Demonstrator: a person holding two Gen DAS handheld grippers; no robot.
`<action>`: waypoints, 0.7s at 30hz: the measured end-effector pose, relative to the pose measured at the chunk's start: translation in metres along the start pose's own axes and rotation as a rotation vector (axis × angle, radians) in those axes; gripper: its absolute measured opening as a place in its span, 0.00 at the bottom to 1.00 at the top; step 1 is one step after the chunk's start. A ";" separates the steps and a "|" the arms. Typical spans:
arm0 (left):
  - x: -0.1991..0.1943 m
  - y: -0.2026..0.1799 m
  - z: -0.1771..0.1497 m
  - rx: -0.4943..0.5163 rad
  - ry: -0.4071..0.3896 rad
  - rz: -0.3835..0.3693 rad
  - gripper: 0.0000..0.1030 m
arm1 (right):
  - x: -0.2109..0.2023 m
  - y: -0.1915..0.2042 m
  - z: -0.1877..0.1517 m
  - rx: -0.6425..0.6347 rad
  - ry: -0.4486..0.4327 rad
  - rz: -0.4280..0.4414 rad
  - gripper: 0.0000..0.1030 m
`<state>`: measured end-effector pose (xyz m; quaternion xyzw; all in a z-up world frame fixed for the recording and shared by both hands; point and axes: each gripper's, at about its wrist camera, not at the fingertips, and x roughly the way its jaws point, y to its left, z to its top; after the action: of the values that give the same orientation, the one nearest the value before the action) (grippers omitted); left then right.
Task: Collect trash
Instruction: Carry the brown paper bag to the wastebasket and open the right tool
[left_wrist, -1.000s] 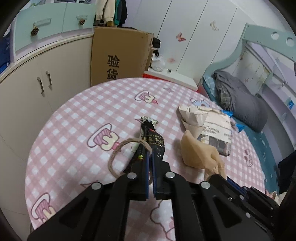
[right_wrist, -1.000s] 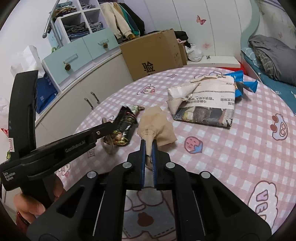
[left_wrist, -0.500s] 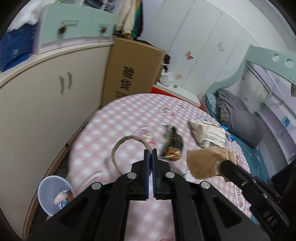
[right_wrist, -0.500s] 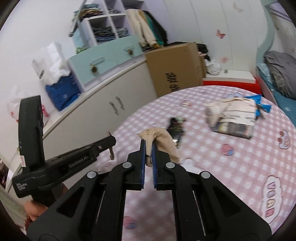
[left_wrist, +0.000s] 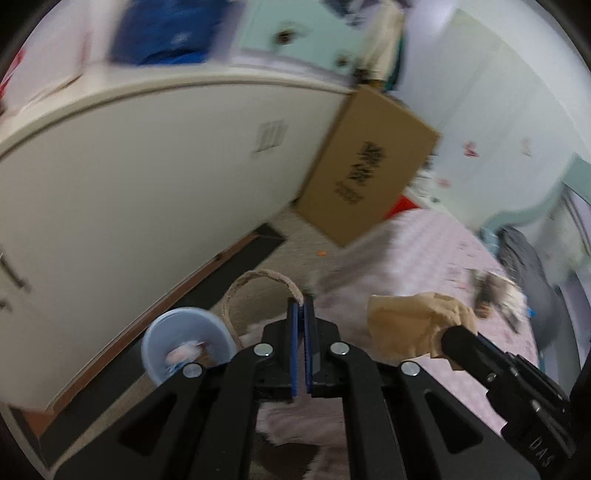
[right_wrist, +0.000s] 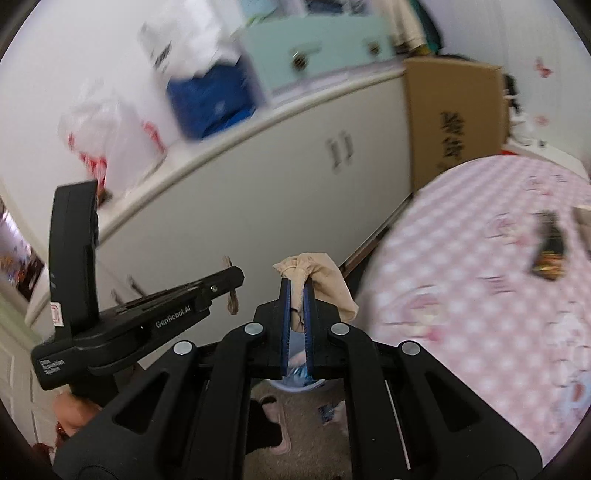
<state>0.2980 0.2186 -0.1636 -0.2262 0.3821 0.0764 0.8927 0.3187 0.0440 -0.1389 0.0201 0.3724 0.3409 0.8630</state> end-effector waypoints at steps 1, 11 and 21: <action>0.005 0.018 -0.001 -0.019 0.009 0.045 0.03 | 0.011 0.007 -0.001 -0.010 0.017 0.003 0.07; 0.055 0.124 -0.007 -0.143 0.117 0.189 0.03 | 0.144 0.057 -0.022 -0.083 0.190 0.023 0.07; 0.097 0.172 -0.014 -0.212 0.191 0.187 0.03 | 0.210 0.053 -0.033 -0.054 0.244 0.030 0.47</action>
<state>0.3032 0.3615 -0.3006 -0.2886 0.4743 0.1772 0.8126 0.3702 0.2041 -0.2796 -0.0390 0.4649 0.3634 0.8064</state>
